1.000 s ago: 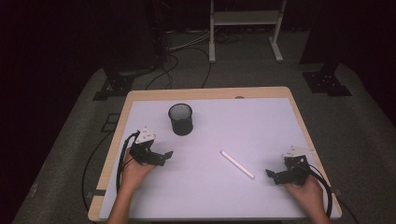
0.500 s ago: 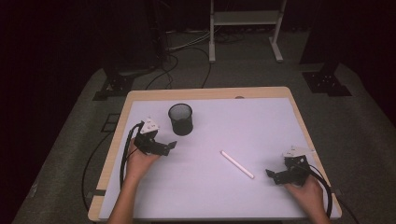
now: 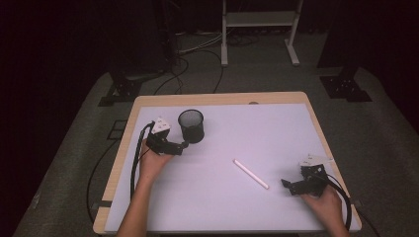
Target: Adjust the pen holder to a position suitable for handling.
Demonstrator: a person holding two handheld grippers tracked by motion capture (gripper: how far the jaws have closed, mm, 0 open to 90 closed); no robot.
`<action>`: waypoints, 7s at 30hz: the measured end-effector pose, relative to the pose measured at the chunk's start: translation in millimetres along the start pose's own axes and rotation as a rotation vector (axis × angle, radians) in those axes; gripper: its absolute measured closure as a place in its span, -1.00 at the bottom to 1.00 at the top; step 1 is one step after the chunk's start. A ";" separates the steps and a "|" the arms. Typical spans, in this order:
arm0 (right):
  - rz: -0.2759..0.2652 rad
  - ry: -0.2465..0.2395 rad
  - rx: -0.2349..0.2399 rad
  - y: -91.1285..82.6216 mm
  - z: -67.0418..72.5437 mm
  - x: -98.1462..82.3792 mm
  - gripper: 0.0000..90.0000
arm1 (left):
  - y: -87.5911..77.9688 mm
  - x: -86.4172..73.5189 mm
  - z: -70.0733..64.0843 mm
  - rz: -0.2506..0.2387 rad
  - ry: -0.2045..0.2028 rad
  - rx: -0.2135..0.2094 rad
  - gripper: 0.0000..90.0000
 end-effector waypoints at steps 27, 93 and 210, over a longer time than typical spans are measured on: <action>-0.003 0.001 -0.002 -0.1 0.3 -0.3 -1.00 | 50.5 10.5 10.1 -0.055 -0.004 0.004 -1.00; -0.004 0.006 -0.004 0.0 0.4 -0.4 -1.00 | 53.5 22.5 -1.8 -0.137 0.010 -0.056 -0.79; -0.003 0.003 -0.005 0.0 0.2 -0.3 -1.00 | 10.0 -7.3 -162.4 -0.011 0.129 -0.333 -0.79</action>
Point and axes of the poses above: each handheld gripper's, and its own axes: y roughly forward along the jaws, x roughly out of its top, z roughly to its left, the point moved 10 cm from there along y, roughly forward along the jaws, and after that the axes turned 1 degree about y, right-handed, at the moved point
